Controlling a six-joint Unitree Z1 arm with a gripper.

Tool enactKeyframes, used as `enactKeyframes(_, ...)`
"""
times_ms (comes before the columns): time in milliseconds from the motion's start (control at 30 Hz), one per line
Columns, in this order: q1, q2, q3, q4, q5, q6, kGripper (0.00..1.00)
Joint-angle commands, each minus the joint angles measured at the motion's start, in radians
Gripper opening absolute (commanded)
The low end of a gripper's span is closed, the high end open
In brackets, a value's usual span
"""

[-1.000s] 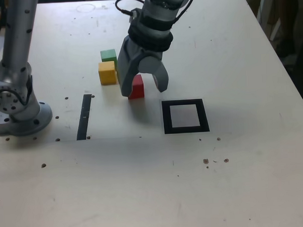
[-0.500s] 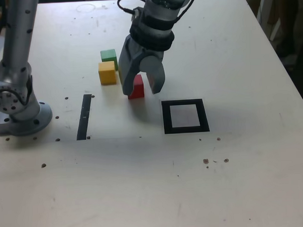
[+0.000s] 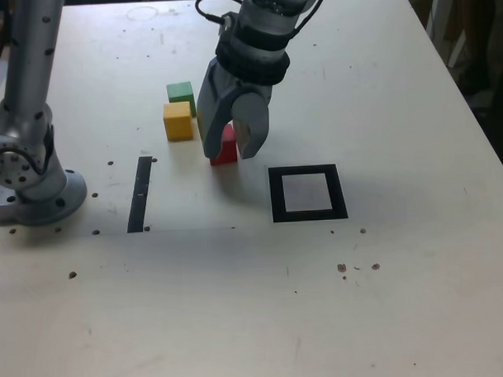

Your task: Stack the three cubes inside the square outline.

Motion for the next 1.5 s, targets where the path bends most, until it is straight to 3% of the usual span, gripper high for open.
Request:
enactKeyframes(0, 0.002, 0.006, -0.003, 0.000, -0.001, 0.002, 0.33)
enactKeyframes(500, -0.010, -0.010, -0.021, 0.013, -0.008, 0.004, 0.33)
enactKeyframes(1033, -0.148, -0.057, -0.088, 0.092, -0.029, -0.042, 0.33)
enactKeyframes(1367, -0.178, -0.096, -0.071, 0.111, -0.028, -0.059, 0.33)
enactKeyframes(1433, -0.178, -0.100, -0.068, 0.109, -0.023, -0.058, 0.36)
enactKeyframes(1467, -0.178, -0.102, -0.066, 0.108, -0.020, -0.056, 0.42)
